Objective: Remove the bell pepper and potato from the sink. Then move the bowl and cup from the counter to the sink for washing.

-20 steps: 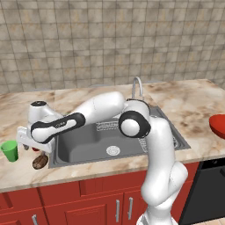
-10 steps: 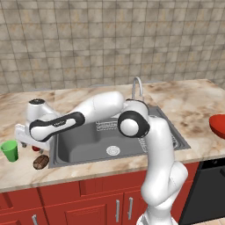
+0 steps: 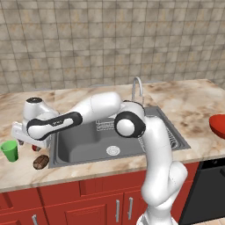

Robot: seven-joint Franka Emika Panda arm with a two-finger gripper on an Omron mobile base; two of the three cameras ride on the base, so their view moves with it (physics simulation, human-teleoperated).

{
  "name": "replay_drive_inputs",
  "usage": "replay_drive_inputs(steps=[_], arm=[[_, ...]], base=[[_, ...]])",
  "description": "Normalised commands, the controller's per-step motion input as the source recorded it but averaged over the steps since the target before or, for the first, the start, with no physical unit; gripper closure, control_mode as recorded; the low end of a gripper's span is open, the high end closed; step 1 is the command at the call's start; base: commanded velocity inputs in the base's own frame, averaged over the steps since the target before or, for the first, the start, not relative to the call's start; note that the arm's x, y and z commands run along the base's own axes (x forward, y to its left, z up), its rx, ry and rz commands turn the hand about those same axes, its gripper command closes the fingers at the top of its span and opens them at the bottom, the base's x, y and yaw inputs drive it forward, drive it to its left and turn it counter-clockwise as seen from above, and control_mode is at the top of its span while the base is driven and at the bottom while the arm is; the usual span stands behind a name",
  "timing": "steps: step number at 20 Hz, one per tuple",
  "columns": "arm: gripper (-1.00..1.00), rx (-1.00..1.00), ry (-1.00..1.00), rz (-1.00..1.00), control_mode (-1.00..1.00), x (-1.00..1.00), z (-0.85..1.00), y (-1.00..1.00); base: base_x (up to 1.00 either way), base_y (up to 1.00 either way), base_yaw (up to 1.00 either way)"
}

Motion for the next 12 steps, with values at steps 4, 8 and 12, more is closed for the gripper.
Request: replay_drive_inputs(steps=[4, 8, 12], arm=[[-1.00, 0.00, -0.02, 0.00, -1.00, 0.09, 0.07, 0.17], [-1.00, 0.00, -0.03, 0.04, -1.00, 0.08, 0.03, 0.18], [-1.00, 0.00, -0.02, 0.03, -1.00, 0.10, 0.01, 0.21]], base=[[0.00, 0.00, 0.00], [0.00, 0.00, 0.00], [0.00, 0.00, 0.00]])
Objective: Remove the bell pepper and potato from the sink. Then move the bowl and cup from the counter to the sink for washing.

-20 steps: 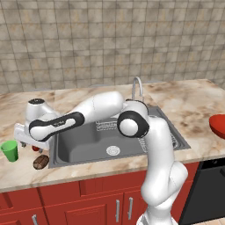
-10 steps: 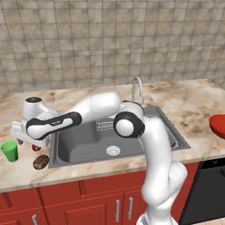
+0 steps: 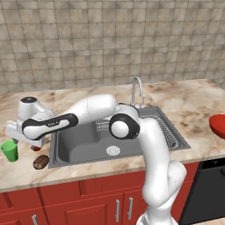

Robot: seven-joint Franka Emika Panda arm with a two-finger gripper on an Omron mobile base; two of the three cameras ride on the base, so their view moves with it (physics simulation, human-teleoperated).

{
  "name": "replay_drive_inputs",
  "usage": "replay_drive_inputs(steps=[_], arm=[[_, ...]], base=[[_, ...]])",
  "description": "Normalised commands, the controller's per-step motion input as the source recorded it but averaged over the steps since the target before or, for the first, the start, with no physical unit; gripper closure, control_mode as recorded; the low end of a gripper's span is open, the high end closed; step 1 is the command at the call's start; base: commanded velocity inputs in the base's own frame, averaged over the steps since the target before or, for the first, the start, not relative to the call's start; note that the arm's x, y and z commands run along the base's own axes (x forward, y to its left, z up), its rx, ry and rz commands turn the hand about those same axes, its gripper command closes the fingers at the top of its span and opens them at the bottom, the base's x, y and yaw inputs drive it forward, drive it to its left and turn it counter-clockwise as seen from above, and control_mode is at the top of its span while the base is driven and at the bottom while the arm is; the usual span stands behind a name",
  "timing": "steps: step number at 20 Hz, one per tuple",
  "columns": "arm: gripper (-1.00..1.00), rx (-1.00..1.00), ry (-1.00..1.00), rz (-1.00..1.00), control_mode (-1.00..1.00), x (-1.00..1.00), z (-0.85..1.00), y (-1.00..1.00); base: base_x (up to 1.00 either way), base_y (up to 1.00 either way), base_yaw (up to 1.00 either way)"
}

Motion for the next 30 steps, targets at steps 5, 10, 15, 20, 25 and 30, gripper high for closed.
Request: replay_drive_inputs(steps=[5, 10, 15, 20, 25, 30], arm=[[-1.00, 0.00, 0.00, 0.02, -1.00, 0.13, 0.00, 0.16], [-1.00, -0.03, 0.00, 0.01, -1.00, 0.19, -0.01, 0.10], [-1.00, -0.04, 0.00, 0.00, -1.00, 0.15, -0.03, 0.08], [-1.00, 0.00, 0.01, 0.01, -1.00, 0.02, -0.07, 0.15], [-1.00, 0.00, 0.03, 0.02, -1.00, 0.02, -0.08, 0.14], [-1.00, 0.00, 0.02, 0.03, -1.00, 0.08, -0.09, 0.08]], base=[[0.00, 0.00, 0.00], [0.00, 0.00, 0.00], [0.00, 0.00, 0.00], [0.00, 0.00, 0.00], [0.00, 0.00, 0.00], [0.00, 0.00, 0.00]])
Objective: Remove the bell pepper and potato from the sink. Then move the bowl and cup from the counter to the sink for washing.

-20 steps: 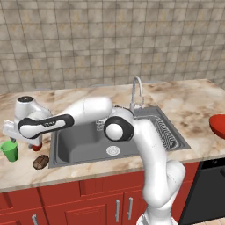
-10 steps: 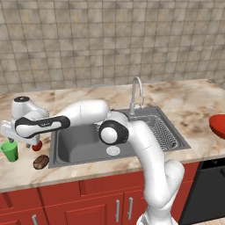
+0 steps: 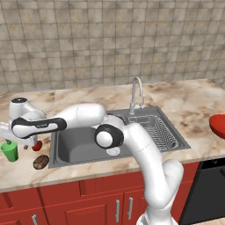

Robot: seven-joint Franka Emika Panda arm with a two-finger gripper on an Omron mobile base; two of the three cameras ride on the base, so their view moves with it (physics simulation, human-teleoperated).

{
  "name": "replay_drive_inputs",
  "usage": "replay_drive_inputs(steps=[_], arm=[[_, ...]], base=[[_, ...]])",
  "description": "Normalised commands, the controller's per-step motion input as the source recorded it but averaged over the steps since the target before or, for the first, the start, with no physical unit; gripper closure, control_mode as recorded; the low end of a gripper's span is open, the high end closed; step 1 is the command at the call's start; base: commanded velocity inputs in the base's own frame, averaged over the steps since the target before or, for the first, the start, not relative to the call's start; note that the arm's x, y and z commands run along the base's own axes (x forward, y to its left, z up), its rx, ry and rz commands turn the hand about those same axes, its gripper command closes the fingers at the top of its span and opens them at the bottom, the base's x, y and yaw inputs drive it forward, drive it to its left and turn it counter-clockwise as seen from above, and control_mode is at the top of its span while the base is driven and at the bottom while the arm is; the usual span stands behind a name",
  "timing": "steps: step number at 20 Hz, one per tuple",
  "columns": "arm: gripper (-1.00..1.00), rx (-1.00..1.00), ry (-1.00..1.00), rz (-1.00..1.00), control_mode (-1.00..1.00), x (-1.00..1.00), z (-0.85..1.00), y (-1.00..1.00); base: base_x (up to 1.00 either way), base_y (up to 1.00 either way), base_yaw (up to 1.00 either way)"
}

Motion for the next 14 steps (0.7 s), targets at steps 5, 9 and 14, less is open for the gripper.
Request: replay_drive_inputs(steps=[5, 9, 14], arm=[[-1.00, -0.03, 0.00, 0.03, -1.00, 0.13, -0.09, 0.06], [-1.00, -0.02, 0.00, 0.02, -1.00, 0.11, -0.06, 0.08], [-1.00, 0.00, 0.00, 0.02, -1.00, 0.09, -0.03, 0.13]], base=[[0.00, 0.00, 0.00], [0.00, 0.00, 0.00], [0.00, 0.00, 0.00]])
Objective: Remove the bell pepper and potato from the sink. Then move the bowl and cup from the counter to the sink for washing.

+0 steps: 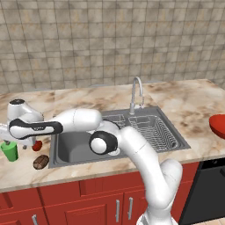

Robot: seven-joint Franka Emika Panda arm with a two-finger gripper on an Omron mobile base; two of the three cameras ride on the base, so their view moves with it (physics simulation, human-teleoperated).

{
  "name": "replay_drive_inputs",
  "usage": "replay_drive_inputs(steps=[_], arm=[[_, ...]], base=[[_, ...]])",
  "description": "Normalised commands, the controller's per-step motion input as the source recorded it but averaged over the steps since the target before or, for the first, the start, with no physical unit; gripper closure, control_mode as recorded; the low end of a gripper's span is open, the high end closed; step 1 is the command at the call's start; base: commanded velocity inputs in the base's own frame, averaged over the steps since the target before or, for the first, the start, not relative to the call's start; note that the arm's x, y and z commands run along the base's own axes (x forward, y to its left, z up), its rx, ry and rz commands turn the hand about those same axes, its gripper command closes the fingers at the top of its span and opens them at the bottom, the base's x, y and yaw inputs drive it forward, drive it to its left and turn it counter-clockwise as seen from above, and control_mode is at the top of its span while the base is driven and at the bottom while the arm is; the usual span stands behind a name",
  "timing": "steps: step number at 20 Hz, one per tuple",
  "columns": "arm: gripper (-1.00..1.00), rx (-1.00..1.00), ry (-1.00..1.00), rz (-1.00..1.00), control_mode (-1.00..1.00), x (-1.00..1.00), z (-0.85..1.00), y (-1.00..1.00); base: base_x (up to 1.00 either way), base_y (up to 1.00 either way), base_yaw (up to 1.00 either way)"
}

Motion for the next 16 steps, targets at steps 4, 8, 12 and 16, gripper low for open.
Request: replay_drive_inputs(steps=[4, 8, 12, 16], arm=[[-1.00, 0.00, 0.00, 0.02, -1.00, 0.06, 0.00, 0.13], [-1.00, 0.00, 0.00, 0.01, -1.00, 0.01, 0.00, 0.10], [-1.00, 0.00, 0.00, 0.01, -1.00, -0.02, 0.00, 0.08], [1.00, -0.01, 0.00, 0.02, -1.00, -0.12, -0.02, 0.04]], base=[[0.00, 0.00, 0.00], [0.00, 0.00, 0.00], [0.00, 0.00, 0.00], [0.00, 0.00, 0.00]])
